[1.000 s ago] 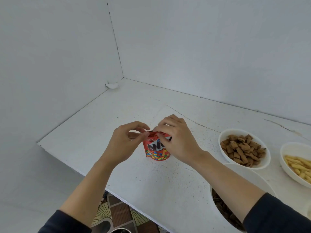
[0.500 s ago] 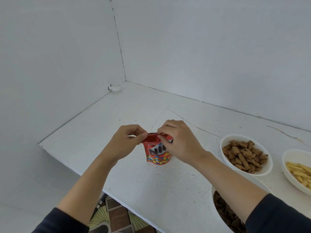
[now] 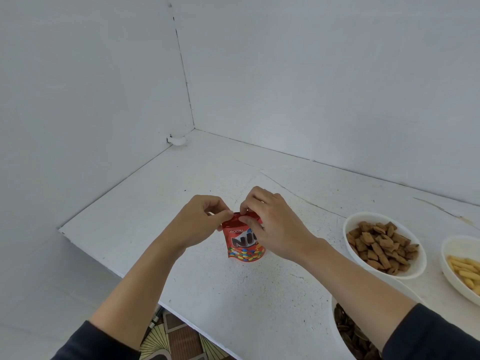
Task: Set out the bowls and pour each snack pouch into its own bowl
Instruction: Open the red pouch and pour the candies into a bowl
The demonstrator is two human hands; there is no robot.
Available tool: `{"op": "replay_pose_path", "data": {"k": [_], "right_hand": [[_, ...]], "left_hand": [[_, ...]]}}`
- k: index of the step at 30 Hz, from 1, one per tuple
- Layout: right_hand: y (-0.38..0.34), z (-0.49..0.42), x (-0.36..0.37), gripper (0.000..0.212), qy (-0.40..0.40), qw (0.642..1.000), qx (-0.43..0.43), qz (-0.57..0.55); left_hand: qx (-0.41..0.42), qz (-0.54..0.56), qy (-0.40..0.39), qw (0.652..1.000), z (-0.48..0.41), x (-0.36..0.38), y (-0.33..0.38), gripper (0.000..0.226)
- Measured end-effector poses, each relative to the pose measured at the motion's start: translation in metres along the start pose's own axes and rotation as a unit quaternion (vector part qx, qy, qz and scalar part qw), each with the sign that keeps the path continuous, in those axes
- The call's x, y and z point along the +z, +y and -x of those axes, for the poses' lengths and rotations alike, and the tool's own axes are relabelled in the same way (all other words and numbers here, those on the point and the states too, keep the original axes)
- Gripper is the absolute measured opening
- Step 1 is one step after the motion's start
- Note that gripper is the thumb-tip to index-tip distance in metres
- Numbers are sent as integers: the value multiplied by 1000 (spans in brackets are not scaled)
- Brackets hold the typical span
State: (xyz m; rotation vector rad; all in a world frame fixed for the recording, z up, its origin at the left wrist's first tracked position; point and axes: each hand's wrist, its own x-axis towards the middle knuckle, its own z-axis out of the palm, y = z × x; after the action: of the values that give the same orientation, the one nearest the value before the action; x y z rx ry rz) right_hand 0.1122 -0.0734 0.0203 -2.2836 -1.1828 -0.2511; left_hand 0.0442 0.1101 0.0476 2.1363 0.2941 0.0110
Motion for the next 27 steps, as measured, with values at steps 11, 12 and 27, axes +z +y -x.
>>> {"op": "replay_pose_path", "data": {"k": [11,12,27], "right_hand": [[-4,-5,-1,14,-52,994,-49,80],[-4,-3,0,14,-52,994,-51,83],[-4,10,-5,5,-12,996,-63,68]], "left_hand": [[-7,-38,-58,998,-4,-5,4,22],[-11,-46,-66,997,-5,-6,3,23],[-9,-44,-58,997,1,-1,4,24]]}}
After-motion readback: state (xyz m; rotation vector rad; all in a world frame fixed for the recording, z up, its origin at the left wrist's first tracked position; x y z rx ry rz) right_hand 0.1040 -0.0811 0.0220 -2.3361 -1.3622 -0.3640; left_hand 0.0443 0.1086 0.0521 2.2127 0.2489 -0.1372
